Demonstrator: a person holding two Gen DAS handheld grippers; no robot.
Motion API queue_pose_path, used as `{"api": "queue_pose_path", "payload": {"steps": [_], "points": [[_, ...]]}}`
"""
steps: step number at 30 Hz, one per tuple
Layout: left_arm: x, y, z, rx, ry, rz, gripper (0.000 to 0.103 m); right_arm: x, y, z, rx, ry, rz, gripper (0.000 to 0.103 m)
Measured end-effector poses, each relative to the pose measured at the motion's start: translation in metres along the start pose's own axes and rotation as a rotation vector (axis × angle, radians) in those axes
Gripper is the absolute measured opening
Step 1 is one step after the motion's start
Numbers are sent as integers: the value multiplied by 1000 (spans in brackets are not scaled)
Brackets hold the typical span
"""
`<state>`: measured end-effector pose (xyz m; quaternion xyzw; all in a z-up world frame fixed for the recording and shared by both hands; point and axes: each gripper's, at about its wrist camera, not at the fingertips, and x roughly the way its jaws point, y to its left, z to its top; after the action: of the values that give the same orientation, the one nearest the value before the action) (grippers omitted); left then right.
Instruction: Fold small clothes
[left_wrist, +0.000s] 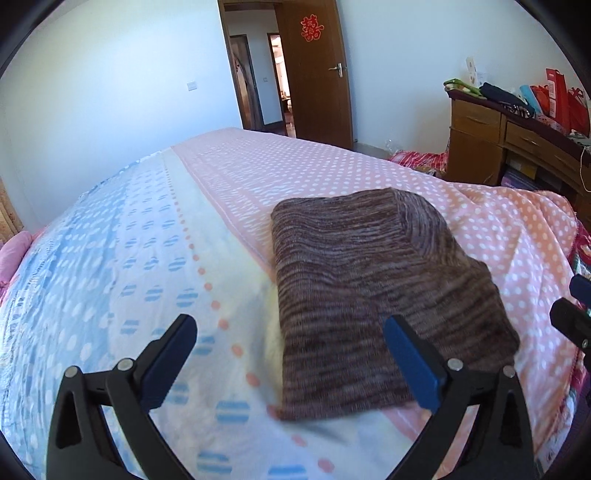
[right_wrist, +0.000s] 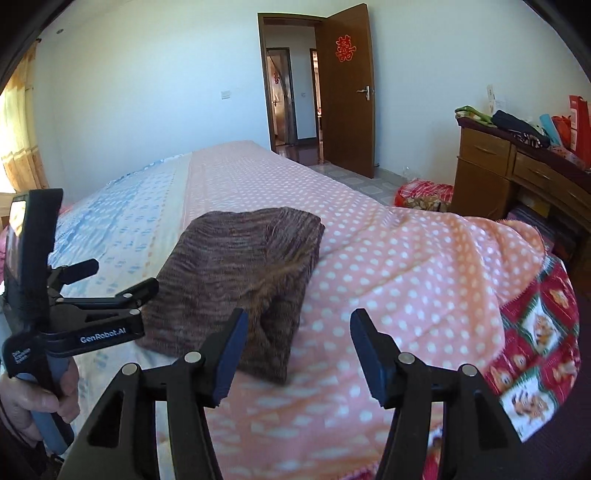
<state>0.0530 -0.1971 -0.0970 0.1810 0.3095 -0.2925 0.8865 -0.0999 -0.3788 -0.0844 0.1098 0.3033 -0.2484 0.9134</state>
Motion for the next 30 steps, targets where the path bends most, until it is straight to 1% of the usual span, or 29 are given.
{"api": "queue_pose_path", "payload": {"steps": [3,6,9,11,12,13,15,18,20,22,23,24,26,30], "points": [[-17,1,-7,-8,-5,-8,103,-13,2,-9,-25,21,2,59],[-37,1,-14,-6,-14,-11,103,-33,5,-18,-60,8,-3,59],[-57,-2,-17,7,-27,10,103,-55,6,-21,-87,-9,-15,59],[-73,-4,-19,11,-56,29,103,-73,7,-18,-92,-57,-9,61],[-82,-5,-19,13,-70,50,103,-81,9,-15,-93,-84,-7,65],[-89,-7,-19,14,-84,66,103,-88,10,-12,-91,-111,-6,68],[-104,-8,-18,16,-118,89,103,-102,13,-5,-75,-160,-2,69],[-123,-4,-15,-6,-156,94,103,-123,18,4,-62,-235,31,69],[-133,1,-12,-31,-179,88,103,-134,23,8,-68,-281,33,70],[-145,5,-10,-47,-206,86,103,-145,28,10,-74,-325,24,74],[-149,7,-9,-52,-219,90,103,-148,29,11,-75,-342,22,78],[-154,8,-9,-53,-233,98,103,-152,30,12,-77,-358,20,80],[-162,9,-8,-55,-257,116,103,-156,32,13,-82,-382,15,80],[-174,9,-10,-57,-294,134,103,-157,34,15,-69,-388,18,80]]}}
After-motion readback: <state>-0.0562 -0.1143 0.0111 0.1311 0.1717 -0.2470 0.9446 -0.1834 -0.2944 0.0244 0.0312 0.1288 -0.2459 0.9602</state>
